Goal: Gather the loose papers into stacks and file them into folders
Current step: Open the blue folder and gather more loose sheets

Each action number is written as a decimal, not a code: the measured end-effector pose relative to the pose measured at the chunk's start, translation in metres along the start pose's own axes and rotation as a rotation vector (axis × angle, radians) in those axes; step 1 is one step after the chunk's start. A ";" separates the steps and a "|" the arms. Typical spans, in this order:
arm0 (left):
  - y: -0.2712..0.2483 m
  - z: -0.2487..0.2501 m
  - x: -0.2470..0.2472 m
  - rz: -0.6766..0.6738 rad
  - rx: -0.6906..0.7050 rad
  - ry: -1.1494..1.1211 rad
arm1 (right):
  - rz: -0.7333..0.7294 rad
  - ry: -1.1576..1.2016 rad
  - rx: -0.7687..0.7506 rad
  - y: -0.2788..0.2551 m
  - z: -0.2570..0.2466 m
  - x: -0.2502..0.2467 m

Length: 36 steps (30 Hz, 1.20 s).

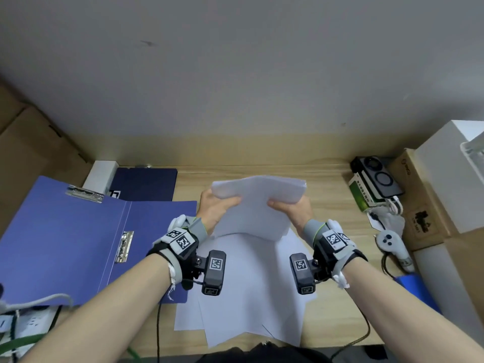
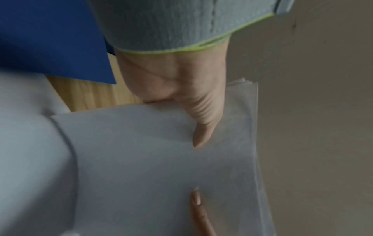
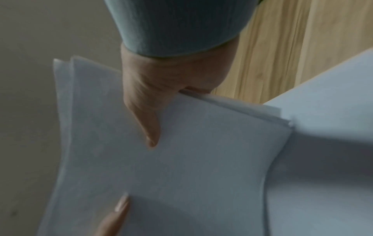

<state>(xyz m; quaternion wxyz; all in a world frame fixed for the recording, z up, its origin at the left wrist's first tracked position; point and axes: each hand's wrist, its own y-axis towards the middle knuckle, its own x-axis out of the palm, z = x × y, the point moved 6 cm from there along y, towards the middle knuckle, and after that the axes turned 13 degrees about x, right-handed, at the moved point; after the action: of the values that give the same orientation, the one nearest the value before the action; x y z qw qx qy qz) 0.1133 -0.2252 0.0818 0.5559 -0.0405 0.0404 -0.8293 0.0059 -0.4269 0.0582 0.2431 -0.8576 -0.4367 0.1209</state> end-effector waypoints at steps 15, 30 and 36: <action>0.020 0.010 -0.008 0.070 0.043 0.031 | -0.085 0.041 -0.002 0.035 -0.023 0.020; 0.044 -0.028 -0.008 0.198 -0.068 0.045 | -0.117 -0.020 0.056 0.082 0.001 0.022; 0.036 -0.062 -0.016 0.150 -0.195 0.187 | -0.120 -0.074 0.098 0.085 0.032 0.017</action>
<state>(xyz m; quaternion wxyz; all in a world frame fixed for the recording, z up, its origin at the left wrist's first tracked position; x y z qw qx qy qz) 0.1452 -0.2230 0.0162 0.6034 -0.0138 0.1753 -0.7778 0.0611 -0.4457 -0.0137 0.2756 -0.8118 -0.4897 0.1588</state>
